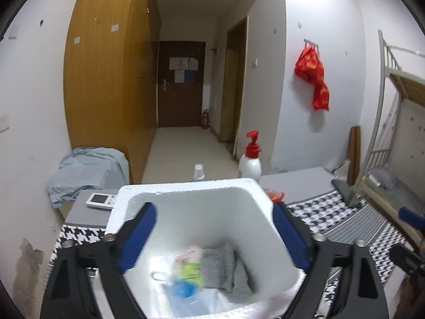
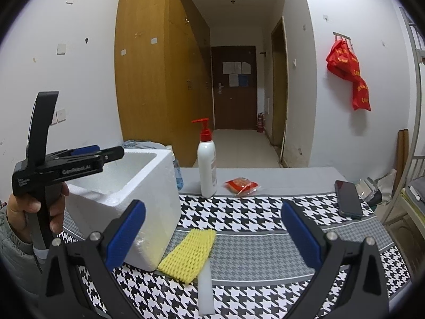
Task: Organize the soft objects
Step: 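Lower the green bag into the foam box and open the left gripper, then withdraw both grippers from the foam box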
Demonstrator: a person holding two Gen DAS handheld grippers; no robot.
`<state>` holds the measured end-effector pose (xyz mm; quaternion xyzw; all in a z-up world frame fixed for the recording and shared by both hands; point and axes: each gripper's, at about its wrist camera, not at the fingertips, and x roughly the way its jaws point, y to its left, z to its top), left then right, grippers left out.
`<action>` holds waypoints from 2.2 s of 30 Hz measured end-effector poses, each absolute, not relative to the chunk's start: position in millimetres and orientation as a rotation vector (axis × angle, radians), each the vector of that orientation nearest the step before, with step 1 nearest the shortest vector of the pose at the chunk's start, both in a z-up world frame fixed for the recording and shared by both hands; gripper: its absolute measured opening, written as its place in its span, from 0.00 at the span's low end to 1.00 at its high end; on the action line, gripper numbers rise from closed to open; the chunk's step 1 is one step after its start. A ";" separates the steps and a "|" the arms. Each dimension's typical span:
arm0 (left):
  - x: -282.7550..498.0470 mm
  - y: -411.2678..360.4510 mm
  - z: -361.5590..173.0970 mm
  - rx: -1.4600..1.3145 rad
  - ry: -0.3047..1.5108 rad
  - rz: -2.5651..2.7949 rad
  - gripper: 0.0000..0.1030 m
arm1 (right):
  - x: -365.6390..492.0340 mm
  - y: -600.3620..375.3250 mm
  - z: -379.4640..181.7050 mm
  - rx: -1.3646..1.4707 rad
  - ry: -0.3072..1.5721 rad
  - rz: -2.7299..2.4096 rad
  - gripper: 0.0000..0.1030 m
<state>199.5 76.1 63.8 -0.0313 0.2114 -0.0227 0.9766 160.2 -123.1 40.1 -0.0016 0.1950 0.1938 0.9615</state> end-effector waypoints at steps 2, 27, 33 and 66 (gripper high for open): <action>191.9 74.6 66.7 -0.075 0.394 -0.058 0.97 | 160.4 -124.4 40.4 0.005 0.394 0.391 1.00; 107.0 57.4 106.3 0.000 0.271 0.007 0.99 | 119.7 -133.9 65.4 0.043 0.324 0.401 1.00; 75.2 52.6 117.1 0.010 0.235 -0.012 0.99 | 96.1 -136.2 77.1 0.031 0.275 0.393 1.00; -10.1 36.9 82.8 0.028 0.103 -0.031 0.99 | 23.1 -137.3 67.0 -0.041 0.126 0.394 1.00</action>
